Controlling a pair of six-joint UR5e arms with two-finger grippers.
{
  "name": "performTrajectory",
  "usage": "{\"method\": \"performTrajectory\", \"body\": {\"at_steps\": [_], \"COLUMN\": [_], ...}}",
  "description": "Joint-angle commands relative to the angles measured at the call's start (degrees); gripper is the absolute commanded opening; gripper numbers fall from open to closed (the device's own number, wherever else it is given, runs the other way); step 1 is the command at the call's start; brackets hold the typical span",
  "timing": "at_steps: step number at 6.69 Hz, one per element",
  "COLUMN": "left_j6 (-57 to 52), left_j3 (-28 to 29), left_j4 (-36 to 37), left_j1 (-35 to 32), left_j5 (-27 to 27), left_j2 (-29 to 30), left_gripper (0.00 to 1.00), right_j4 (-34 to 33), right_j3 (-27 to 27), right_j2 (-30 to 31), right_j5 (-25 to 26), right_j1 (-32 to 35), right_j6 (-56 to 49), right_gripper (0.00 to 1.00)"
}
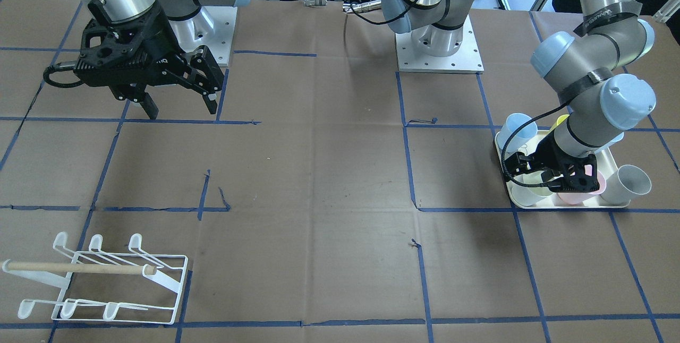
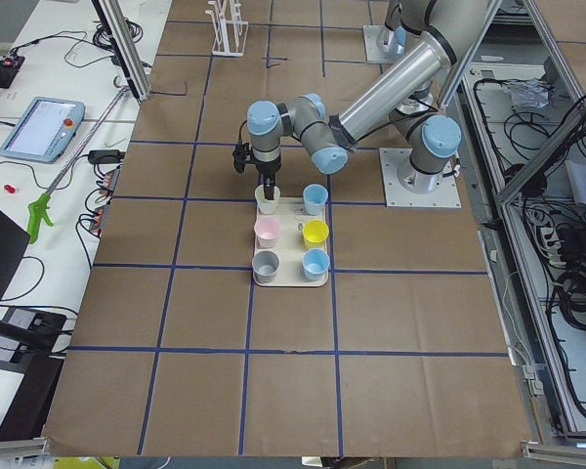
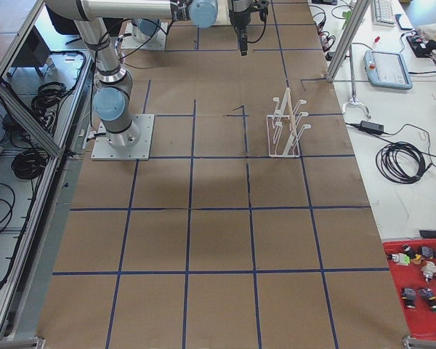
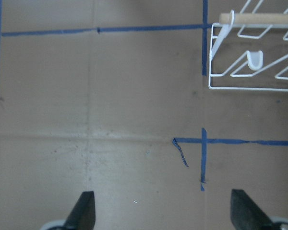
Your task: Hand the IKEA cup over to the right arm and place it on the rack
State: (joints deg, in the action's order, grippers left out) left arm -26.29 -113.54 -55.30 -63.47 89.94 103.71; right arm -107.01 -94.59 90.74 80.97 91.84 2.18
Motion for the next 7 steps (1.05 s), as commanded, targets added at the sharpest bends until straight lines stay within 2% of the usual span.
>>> {"method": "performTrajectory", "body": {"at_steps": [1, 2, 3, 4, 5, 6, 7], "left_j6": [-0.2, -0.2, -0.1, -0.2, -0.3, -0.4, -0.3], "left_j3": [0.0, 0.1, 0.6, 1.1, 2.1, 4.2, 8.6], "left_j4": [0.0, 0.1, 0.1, 0.1, -0.5, -2.8, -9.5], "left_j1": [0.0, 0.1, 0.2, 0.4, 0.4, 0.4, 0.0], "left_j5": [0.2, 0.3, 0.2, 0.4, 0.5, 1.7, 2.4], "left_j2": [0.1, 0.0, -0.1, -0.6, -1.6, -3.1, -4.9], "left_gripper": [0.36, 0.13, 0.0, 0.0, 0.0, 0.0, 0.0], "right_j4": [-18.0, -26.3, -34.1, -40.5, -46.7, -53.0, -63.9], "right_j3": [-7.9, -12.1, -14.5, -16.2, -18.2, -20.9, -24.6], "right_j2": [0.0, 0.6, 0.2, 0.1, 0.5, 0.6, 0.1], "right_j5": [-6.8, -11.3, -13.5, -17.3, -17.6, -19.5, -22.8], "right_j1": [0.0, 0.0, 0.0, 0.0, 0.0, 0.0, 0.0], "right_j6": [5.9, 10.1, 16.4, 26.8, 36.3, 40.9, 47.0], "right_gripper": [1.0, 1.0, 1.0, 1.0, 1.0, 1.0, 1.0]}}
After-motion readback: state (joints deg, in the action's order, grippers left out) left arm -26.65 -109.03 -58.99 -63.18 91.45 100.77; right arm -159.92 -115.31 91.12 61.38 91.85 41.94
